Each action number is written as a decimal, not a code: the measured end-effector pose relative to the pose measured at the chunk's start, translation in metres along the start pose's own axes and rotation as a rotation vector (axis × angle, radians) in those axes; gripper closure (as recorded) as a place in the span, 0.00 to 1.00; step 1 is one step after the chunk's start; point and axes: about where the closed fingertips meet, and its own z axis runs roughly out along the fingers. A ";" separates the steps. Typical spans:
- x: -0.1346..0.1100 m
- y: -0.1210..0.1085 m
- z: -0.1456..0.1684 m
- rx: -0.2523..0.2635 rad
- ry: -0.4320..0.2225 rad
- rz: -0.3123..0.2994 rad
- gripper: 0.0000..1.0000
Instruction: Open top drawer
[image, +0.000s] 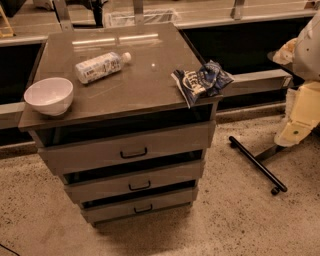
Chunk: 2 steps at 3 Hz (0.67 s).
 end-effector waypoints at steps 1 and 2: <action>0.000 0.000 0.001 -0.001 -0.002 -0.001 0.00; -0.006 0.001 0.053 -0.049 -0.098 -0.027 0.00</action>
Offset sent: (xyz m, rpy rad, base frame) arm 0.0489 0.0409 -0.1636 0.3143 0.0695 0.1984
